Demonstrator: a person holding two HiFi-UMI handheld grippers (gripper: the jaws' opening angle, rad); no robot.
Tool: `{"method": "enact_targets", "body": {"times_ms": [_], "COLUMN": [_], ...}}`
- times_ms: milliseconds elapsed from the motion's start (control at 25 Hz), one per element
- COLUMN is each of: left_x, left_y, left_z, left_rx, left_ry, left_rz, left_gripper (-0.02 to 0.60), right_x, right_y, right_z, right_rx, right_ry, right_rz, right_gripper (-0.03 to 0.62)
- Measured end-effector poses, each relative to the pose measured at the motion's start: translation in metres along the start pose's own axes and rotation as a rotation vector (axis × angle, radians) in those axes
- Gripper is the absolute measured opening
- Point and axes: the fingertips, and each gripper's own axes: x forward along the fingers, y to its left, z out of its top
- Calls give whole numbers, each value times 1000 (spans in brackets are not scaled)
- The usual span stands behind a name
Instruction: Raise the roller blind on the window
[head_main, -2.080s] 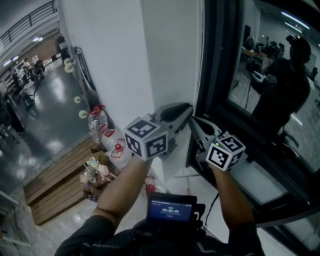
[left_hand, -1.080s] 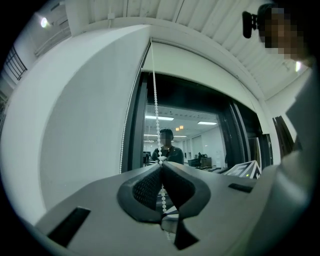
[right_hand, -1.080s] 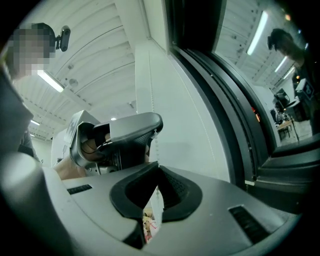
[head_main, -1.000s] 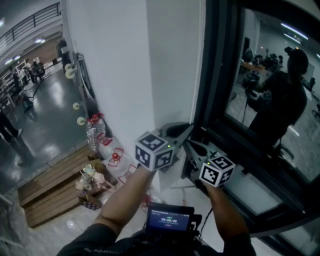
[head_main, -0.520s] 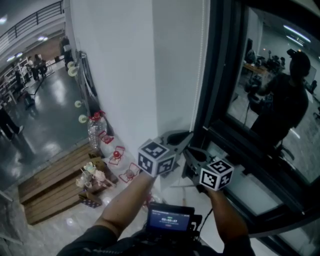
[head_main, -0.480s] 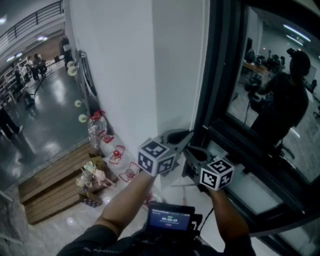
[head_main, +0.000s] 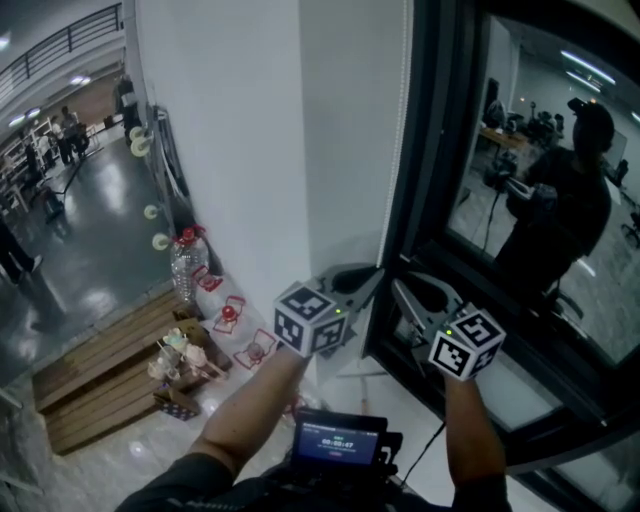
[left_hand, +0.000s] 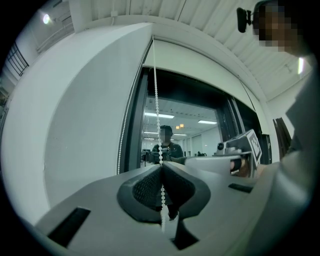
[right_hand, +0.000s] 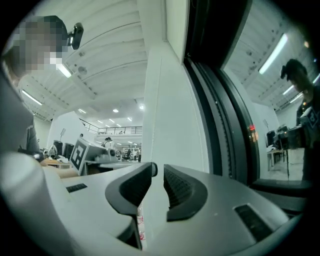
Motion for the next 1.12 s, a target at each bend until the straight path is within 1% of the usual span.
{"method": "enact_targets", "body": {"times_ms": [120, 280, 440, 640, 1000, 1120], "left_x": [-2, -1, -4, -10, -14, -12], "left_y": [-5, -6, -1, -5, -6, -5], "left_z": [2, 2, 3, 5, 8, 8], "left_rx": [-9, 6, -5, -27, -34, -31], "left_ry": [3, 12, 12, -1, -15, -19], "left_rz": [-10, 0, 15, 14, 7, -5], "left_gripper": [3, 3, 3, 3, 3, 3], "right_x": [6, 15, 25, 27, 34, 39], "right_y": [1, 2, 4, 10, 19, 18], "right_z": [20, 39, 43, 44, 56, 63], "right_rx": [-15, -15, -7, 16, 8, 5], "right_ry": [-34, -74, -76, -63, -100, -136], "right_rz": [3, 6, 11, 1, 35, 55], "right_gripper": [81, 81, 81, 81, 82, 81]}}
